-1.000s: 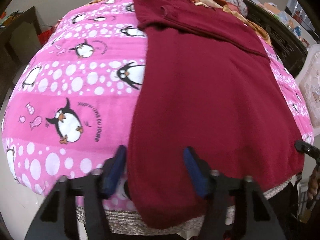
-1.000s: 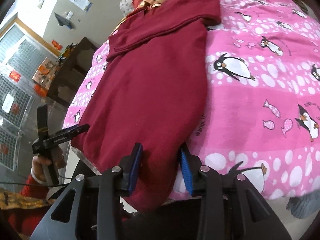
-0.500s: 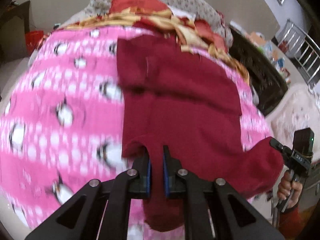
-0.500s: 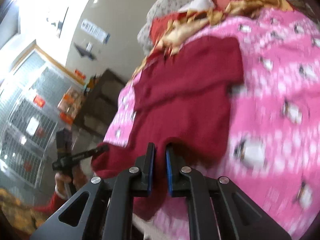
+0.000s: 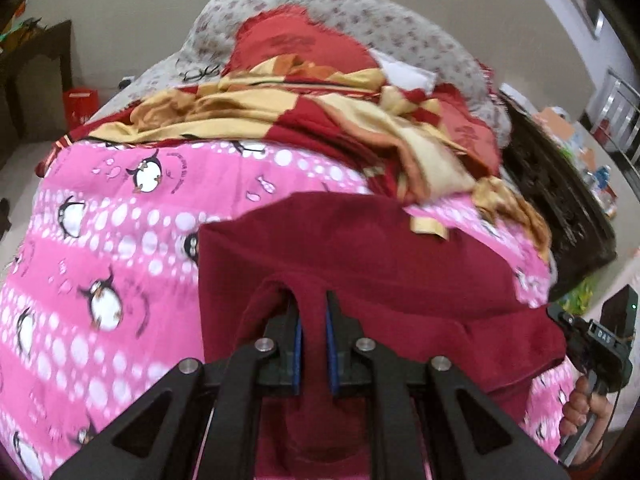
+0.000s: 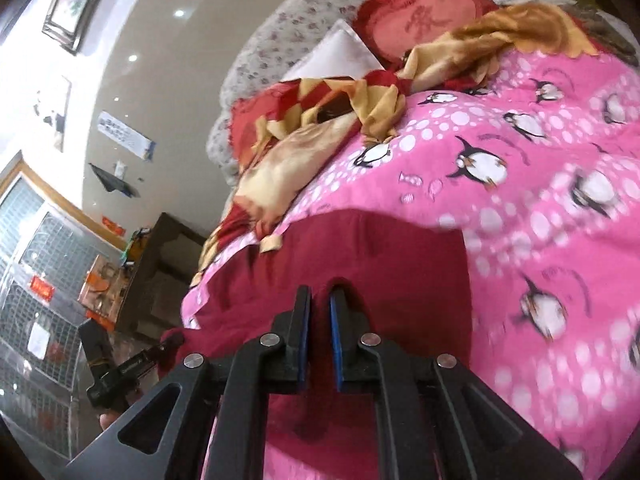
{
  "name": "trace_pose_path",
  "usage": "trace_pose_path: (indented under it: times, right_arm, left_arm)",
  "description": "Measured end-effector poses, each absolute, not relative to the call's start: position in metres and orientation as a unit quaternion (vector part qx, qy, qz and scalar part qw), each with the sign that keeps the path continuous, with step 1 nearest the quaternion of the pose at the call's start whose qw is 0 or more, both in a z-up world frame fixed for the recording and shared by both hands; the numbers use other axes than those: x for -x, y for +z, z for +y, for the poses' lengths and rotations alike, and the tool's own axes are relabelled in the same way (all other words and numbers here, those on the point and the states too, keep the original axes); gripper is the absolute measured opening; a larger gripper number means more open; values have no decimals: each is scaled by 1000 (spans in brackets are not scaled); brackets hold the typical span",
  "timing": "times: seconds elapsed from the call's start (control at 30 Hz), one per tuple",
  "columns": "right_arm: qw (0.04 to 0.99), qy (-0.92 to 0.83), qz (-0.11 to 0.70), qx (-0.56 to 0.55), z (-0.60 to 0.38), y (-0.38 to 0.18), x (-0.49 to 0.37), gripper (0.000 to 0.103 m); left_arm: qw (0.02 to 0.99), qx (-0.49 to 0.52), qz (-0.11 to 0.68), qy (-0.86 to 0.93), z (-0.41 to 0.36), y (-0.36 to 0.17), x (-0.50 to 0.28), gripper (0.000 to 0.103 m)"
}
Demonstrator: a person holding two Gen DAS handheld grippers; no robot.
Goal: Fold small clothes
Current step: 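Grasp the sweatshirt hem with both tools and lift it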
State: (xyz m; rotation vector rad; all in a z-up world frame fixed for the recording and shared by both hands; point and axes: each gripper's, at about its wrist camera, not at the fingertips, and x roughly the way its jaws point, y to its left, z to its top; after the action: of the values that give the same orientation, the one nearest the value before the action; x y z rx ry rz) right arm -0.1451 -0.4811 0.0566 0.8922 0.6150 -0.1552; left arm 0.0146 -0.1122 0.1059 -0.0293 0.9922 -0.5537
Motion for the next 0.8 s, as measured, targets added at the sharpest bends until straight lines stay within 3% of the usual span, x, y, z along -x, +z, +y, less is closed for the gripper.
trace_pose_path:
  times: [0.13,0.23,0.27,0.37,0.4,0.6,0.8]
  right_arm:
    - [832,-98,336,-430,-498,39,111,20]
    - [827,-86,304,-465,-512,42,123,37]
    - [833,-95,291,-462,-516,46,130,44]
    - [848,-105,270,-444,-521,62,158,44]
    - [857,-96,273,-427,-516,67,163,44]
    - [892,-47,377,-245,-440,68,169,43]
    - [890,-36,408,-203,-419,43,119,43]
  left_arm:
    - [825,39,500,-259,-116,83,-44,13]
    - [804,78,516,-284,-102,84,-54,26]
    - [805,81,511,-290,-98,89,-54,36]
    - [836,66,471,-273,-86,110,-44,70]
    - [848,61,449,-275,-80,118,-37,75]
    - [849,11,431,-305,-60,121,8,76]
    - [830,-83,452,-317,-83,84,38,76]
